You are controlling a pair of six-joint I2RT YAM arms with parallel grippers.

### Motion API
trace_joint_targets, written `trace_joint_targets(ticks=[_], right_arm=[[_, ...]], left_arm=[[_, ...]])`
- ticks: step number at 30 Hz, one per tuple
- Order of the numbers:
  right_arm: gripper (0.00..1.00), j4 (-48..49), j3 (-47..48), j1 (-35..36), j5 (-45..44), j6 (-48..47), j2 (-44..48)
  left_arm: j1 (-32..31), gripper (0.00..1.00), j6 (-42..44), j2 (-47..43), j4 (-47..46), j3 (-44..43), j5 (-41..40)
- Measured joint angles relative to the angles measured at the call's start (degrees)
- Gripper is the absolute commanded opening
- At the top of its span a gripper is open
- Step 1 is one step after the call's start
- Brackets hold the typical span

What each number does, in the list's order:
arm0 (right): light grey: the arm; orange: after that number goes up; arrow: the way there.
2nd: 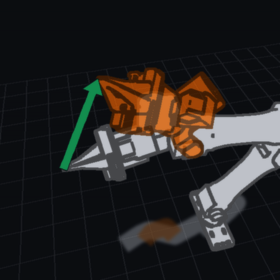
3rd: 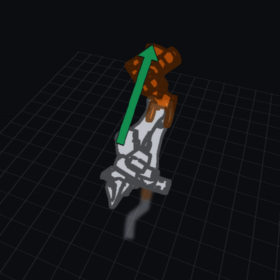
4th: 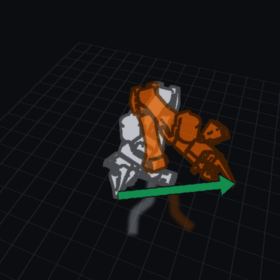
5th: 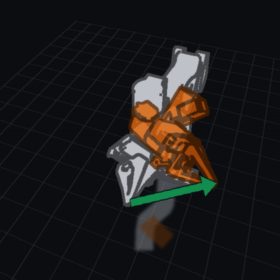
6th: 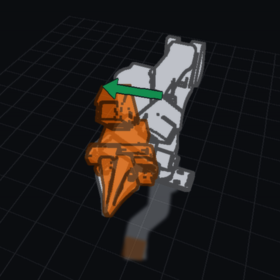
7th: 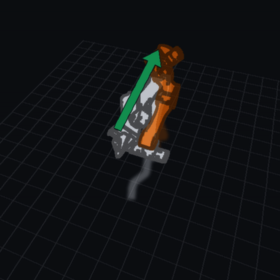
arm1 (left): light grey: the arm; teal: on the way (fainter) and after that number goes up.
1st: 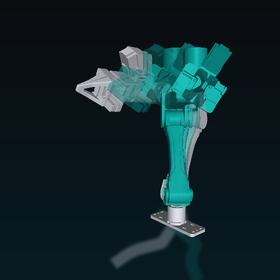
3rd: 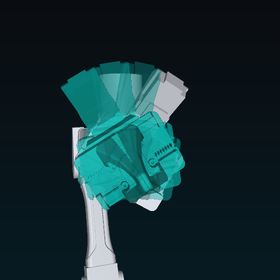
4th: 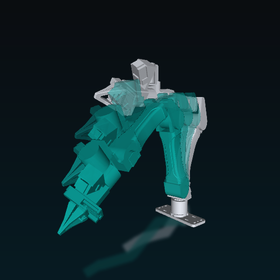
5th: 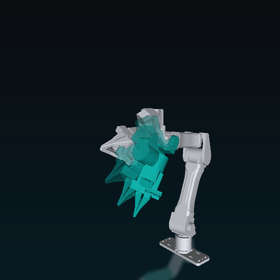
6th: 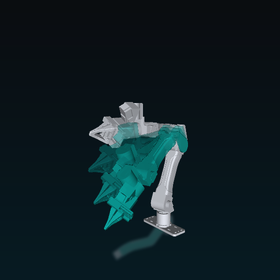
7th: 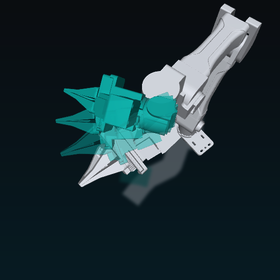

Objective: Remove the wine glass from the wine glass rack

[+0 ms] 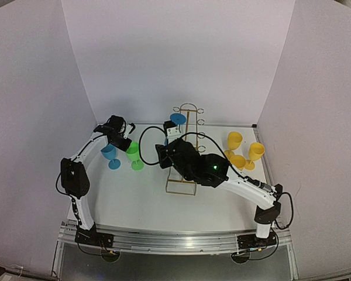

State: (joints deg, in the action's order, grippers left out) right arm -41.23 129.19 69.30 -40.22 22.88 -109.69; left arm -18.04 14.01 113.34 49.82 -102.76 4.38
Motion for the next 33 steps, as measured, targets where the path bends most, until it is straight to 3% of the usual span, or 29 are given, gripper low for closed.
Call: trace_joint_targets(ticks=[4,7,15,20,24,28,33], right_arm=[[0.50,0.0,0.0,0.0,-0.1,-0.4,0.0],[0.52,0.0,0.0,0.0,-0.2,-0.5,0.0],[0.51,0.0,0.1,-2.1,0.8,-1.0,0.0],[0.41,-0.2,0.1,-9.3,4.1,0.6,0.0],[0.40,-0.4,0.4,-15.4,6.2,1.7,0.0],[0.41,-0.5,3.7,-19.0,7.6,2.7,-1.2],[0.45,0.0,7.8,-22.5,9.7,4.2,-4.2]], left_arm=[[0.1,0.41,0.4,0.0,-0.3,0.4,0.3],[0.0,0.51,0.8,0.0,-0.3,0.5,0.5],[0.1,0.59,1.0,0.0,1.2,-1.6,1.6],[0.1,0.64,0.4,-2.0,0.3,-2.6,1.8],[0.1,0.65,-1.6,-5.9,-1.8,-2.8,3.6],[0.1,0.65,-6.9,-8.1,-2.8,-7.9,7.9],[-0.5,0.70,-19.6,-8.3,-4.0,-16.7,16.3]])
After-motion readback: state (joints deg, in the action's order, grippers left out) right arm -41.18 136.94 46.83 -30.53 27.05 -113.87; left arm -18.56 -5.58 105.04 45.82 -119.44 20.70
